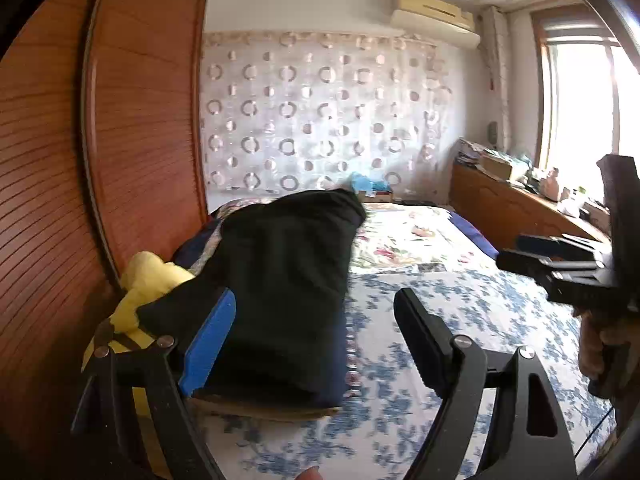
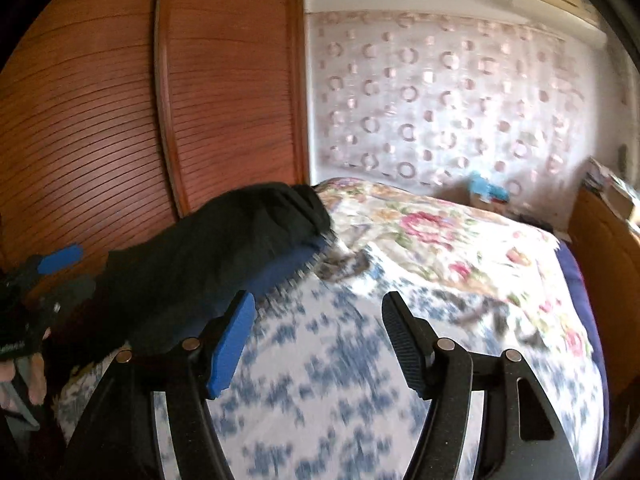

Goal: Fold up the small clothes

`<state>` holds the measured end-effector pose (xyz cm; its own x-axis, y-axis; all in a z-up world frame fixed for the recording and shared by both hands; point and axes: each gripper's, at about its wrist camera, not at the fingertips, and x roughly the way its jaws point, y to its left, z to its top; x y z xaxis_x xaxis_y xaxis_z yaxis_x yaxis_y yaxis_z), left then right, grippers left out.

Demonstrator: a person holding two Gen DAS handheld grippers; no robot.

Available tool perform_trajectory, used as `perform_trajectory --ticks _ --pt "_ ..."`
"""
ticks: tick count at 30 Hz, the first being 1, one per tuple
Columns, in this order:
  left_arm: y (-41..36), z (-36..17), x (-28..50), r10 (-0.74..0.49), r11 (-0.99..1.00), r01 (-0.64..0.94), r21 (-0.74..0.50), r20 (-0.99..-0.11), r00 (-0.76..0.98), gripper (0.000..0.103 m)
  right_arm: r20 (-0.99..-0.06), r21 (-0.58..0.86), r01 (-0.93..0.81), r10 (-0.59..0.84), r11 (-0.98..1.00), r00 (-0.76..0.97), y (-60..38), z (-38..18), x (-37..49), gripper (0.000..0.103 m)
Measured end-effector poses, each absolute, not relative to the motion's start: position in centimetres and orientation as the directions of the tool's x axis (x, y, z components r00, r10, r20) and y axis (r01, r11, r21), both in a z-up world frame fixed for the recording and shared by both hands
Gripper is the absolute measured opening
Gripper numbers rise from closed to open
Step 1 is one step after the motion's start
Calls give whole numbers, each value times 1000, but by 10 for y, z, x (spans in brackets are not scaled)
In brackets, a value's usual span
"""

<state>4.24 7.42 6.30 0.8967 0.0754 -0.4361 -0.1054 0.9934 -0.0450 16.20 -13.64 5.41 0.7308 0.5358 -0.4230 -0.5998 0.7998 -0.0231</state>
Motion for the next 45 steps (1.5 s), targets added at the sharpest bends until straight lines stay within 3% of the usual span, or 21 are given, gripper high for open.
perform_trajectory --ticks 6,12,26,45 --pt "38 72 39 12 998 -36 -48 -422 907 82 -384 3 -513 475 858 792 -152 49 117 68" --pt "10 80 32 -21 999 4 -42 -418 908 82 -329 35 -441 427 897 842 -169 42 68 82" --pt "-9 85 27 -33 999 18 -41 -414 910 82 -294 49 -353 352 934 889 -154 3 13 82" --pt "-8 85 26 -25 999 10 -39 -409 912 82 -295 55 -338 338 940 894 -159 6 8 82"
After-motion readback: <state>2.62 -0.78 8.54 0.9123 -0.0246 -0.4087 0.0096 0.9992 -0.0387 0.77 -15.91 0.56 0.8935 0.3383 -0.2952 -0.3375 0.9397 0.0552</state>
